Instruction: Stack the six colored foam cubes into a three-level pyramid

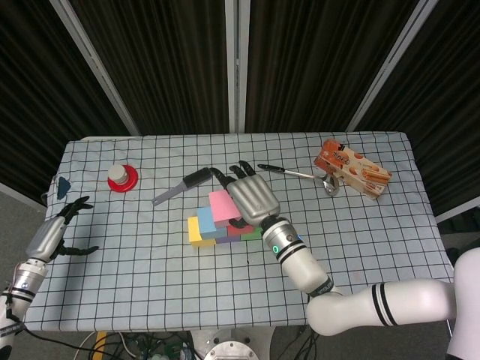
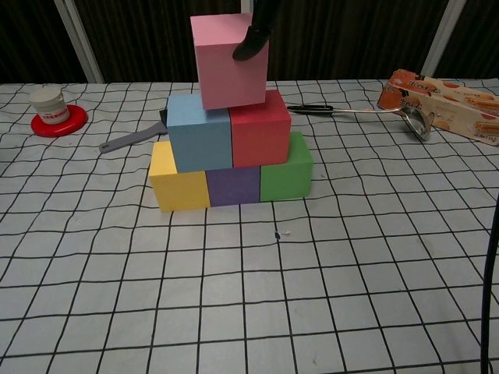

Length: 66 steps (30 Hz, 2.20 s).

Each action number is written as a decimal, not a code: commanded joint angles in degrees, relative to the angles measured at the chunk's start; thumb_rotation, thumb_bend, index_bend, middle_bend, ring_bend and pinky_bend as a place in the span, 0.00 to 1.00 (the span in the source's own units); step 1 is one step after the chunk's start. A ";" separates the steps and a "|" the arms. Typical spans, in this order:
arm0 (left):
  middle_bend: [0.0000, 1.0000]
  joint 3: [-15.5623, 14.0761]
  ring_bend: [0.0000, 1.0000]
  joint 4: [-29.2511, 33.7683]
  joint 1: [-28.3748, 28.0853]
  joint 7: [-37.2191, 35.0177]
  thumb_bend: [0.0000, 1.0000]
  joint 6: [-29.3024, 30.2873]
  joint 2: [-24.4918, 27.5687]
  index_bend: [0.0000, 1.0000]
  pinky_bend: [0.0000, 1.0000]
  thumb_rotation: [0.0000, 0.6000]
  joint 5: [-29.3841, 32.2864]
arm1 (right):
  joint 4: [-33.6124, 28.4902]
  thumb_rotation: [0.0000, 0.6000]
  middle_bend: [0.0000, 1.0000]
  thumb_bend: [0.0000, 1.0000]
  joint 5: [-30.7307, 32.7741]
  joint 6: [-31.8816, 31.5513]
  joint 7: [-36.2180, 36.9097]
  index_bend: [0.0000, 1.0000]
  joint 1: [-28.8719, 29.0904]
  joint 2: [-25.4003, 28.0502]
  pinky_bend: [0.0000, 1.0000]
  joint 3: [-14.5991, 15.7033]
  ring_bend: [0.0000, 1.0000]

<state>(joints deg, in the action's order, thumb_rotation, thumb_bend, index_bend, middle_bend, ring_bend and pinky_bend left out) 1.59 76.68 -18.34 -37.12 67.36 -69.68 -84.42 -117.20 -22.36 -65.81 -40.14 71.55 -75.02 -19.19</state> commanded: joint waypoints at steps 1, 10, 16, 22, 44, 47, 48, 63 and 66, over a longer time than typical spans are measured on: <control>0.17 0.04 0.09 0.03 -0.03 -0.07 0.01 -0.02 0.07 0.07 0.20 1.00 0.00 | -0.08 1.00 0.48 0.17 1.05 0.36 -0.04 0.00 0.32 0.27 0.00 -0.09 0.10; 0.17 0.00 0.09 -0.04 -0.20 0.10 0.01 -0.47 -0.22 0.07 0.20 1.00 0.08 | -0.08 1.00 0.48 0.18 3.54 0.60 -0.05 0.00 1.50 0.31 0.00 -0.29 0.10; 0.17 0.01 0.09 -0.01 -0.17 0.11 0.01 -0.40 -0.18 0.07 0.20 1.00 0.07 | 0.01 1.00 0.48 0.18 4.51 0.22 0.09 0.00 2.03 -0.13 0.00 -0.16 0.10; 0.17 -0.08 0.09 -0.14 -0.15 0.10 0.01 -0.50 -0.26 0.07 0.20 1.00 0.04 | -0.12 1.00 0.48 0.20 4.99 -0.97 0.22 0.00 2.49 -0.90 0.00 -0.30 0.10; 0.17 -0.20 0.09 -1.23 -0.08 -1.01 0.01 -0.60 -0.58 0.07 0.20 1.00 -0.06 | 1.28 1.00 0.49 0.20 5.56 -2.72 -0.27 0.00 3.26 -3.30 0.00 -0.12 0.10; 0.17 -0.20 0.09 -1.27 -0.07 -1.15 0.01 -0.51 -0.53 0.07 0.20 1.00 -0.15 | 1.19 1.00 0.49 0.20 5.40 -2.96 -0.24 0.00 3.15 -3.32 0.00 -0.18 0.10; 0.17 -0.19 0.09 -1.28 -0.07 -1.18 0.01 -0.48 -0.54 0.07 0.20 1.00 -0.17 | 1.15 1.00 0.49 0.20 5.43 -2.98 -0.24 0.00 3.12 -3.31 0.00 -0.20 0.10; 0.17 -0.35 0.09 -1.76 -0.09 -1.44 0.01 -0.75 -0.82 0.07 0.20 1.00 -0.16 | 1.54 1.00 0.49 0.20 5.91 -3.22 -0.97 0.00 3.22 -3.92 0.00 -0.14 0.10; 0.17 -0.39 0.09 -1.77 -0.15 -1.37 0.01 -0.79 -0.85 0.07 0.20 1.00 -0.28 | 1.39 1.00 0.49 0.20 5.92 -3.37 -1.06 0.00 3.18 -3.93 0.00 -0.18 0.10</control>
<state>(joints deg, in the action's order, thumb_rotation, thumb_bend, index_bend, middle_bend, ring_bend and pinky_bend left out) 1.20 74.91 -18.49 -38.48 66.57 -70.53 -84.71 -115.81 -16.44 -69.18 -41.20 74.73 -78.95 -19.37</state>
